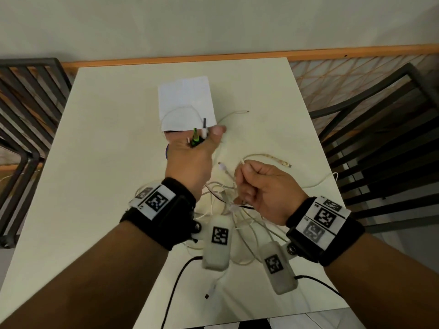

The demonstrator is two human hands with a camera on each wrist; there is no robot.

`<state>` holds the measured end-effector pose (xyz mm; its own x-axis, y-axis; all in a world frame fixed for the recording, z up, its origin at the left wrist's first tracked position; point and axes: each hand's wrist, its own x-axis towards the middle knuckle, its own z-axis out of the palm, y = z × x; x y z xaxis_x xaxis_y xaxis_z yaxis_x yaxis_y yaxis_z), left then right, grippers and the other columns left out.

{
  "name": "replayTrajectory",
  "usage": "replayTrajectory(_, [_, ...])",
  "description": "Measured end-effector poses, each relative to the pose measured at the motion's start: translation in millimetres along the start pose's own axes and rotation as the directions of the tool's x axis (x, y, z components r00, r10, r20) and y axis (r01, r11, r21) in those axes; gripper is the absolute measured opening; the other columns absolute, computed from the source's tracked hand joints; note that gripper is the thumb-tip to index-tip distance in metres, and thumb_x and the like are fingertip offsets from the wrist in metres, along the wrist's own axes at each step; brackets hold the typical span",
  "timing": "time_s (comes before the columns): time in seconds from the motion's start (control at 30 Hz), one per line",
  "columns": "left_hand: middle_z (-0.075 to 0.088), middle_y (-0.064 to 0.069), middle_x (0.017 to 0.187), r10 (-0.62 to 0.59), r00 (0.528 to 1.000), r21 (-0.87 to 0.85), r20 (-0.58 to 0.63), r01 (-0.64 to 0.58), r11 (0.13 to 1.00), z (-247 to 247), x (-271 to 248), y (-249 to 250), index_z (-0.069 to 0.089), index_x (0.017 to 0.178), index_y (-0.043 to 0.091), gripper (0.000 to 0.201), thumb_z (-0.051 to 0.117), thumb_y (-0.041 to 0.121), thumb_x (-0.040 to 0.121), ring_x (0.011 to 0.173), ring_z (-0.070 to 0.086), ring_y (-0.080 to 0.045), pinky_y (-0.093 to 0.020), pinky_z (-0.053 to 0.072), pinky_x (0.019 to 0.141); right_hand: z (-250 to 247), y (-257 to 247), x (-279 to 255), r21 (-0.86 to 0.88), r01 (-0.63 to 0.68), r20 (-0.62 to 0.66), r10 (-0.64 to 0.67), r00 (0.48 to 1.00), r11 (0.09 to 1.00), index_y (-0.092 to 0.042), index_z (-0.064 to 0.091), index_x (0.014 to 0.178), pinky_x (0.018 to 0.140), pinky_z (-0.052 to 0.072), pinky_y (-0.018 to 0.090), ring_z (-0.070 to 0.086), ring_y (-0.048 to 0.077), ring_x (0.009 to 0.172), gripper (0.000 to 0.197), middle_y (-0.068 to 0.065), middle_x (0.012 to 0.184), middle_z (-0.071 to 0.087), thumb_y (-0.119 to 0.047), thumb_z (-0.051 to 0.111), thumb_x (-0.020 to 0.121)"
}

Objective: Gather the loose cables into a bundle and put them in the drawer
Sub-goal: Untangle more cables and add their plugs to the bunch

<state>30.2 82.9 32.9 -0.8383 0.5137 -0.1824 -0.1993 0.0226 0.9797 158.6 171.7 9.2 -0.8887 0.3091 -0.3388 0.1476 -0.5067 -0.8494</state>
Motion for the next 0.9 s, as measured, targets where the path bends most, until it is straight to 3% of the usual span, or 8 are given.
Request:
replayTrajectory(0.1, [0.059,-0.010,0.064,0.036,0.962,0.162,0.270,-0.082,0.983,4.6,-17.7,-1.3,0.064,0.082,-0.013,0.033,0.071,0.018,0.092,0.048,0.050,-0.014,-0.027,0.045,0.050,-0.9,-1.9,1.6,0.059,0.023,-0.019,-0.022,1.000,0.998,-0.009,0.058,0.073,0.063,0.044,0.036,0.031,0.018,0.052,0.029,0.004,0.054,0.029,-0.030,0.048,0.090])
replayTrajectory(0.27, [0.051,0.010,0.054,-0.013,0.998,-0.042,0.069,0.016,0.999,12.9,-16.6,2.9,0.065,0.080,0.008,0.013,0.066,0.006,0.093,0.040,0.041,-0.004,-0.013,0.034,0.041,6.5,-10.0,1.0,0.014,0.072,0.017,-0.072,0.997,0.997,-0.007,0.058,0.082,0.054,0.034,0.030,0.024,0.017,0.051,0.029,0.005,0.060,0.024,-0.030,0.045,0.093])
replayTrajectory(0.43, [0.046,0.002,0.049,-0.122,0.967,-0.061,0.225,0.139,0.988,24.1,-30.5,9.0,0.065,0.099,-0.014,0.035,0.069,0.021,0.091,0.031,0.034,-0.006,-0.012,0.028,0.036,5.5,-13.5,-0.8,0.023,0.107,-0.012,-0.107,0.994,0.994,0.004,0.055,0.106,0.053,0.027,0.032,0.028,0.014,0.047,0.039,0.002,0.055,0.028,-0.031,0.046,0.092])
replayTrajectory(0.5, [0.056,-0.009,0.064,-0.076,0.971,-0.112,0.225,0.103,0.988,29.4,-28.7,12.7,0.069,0.092,-0.007,0.021,0.069,0.014,0.091,0.032,0.036,-0.003,-0.012,0.030,0.036,3.2,-16.5,-3.2,0.006,0.153,-0.032,-0.153,0.988,0.988,-0.001,0.059,0.097,0.053,0.028,0.032,0.028,0.015,0.049,0.032,0.005,0.056,0.026,-0.030,0.046,0.093])
replayTrajectory(0.57, [0.052,-0.017,0.078,-0.034,0.976,-0.109,0.215,0.058,0.992,36.5,-29.3,16.1,0.068,0.095,-0.009,0.028,0.071,0.018,0.090,0.036,0.031,-0.007,-0.015,0.027,0.039,-0.8,-22.9,-6.3,-0.049,0.228,-0.063,-0.231,0.971,0.972,-0.016,0.065,0.078,0.053,0.030,0.034,0.027,0.019,0.051,0.027,0.005,0.054,0.027,-0.028,0.046,0.094])
replayTrajectory(0.63, [0.048,-0.014,0.069,-0.026,0.974,-0.086,0.225,0.046,0.995,46.5,-31.9,20.1,0.069,0.102,-0.010,0.032,0.069,0.021,0.092,0.038,0.030,-0.007,-0.015,0.027,0.039,-8.0,-32.2,-9.9,-0.110,0.295,-0.087,-0.304,0.949,0.949,-0.019,0.061,0.065,0.053,0.032,0.034,0.027,0.021,0.052,0.033,0.004,0.051,0.030,-0.027,0.047,0.094])
replayTrajectory(0.73, [0.054,0.017,0.048,-0.007,0.967,-0.058,0.255,0.022,0.998,66.7,-38.6,28.3,0.073,0.105,-0.001,0.024,0.063,0.019,0.096,0.036,0.046,0.004,-0.006,0.034,0.042,-23.1,-48.0,-19.4,-0.157,0.334,-0.113,-0.353,0.929,0.929,-0.021,0.057,0.059,0.051,0.030,0.032,0.028,0.019,0.050,0.037,0.002,0.049,0.033,-0.026,0.047,0.094])
replayTrajectory(0.9, [0.050,0.014,0.038,0.027,0.980,-0.022,0.195,-0.023,0.999,109.7,-46.1,28.2,0.069,0.072,0.013,0.028,0.063,0.026,0.097,0.033,0.045,0.002,-0.010,0.033,0.039,-55.7,-62.6,-43.8,-0.179,0.356,-0.159,-0.384,0.909,0.917,-0.016,0.069,0.076,0.048,0.019,0.029,0.022,0.016,0.047,0.029,0.005,0.052,0.026,-0.026,0.048,0.093])
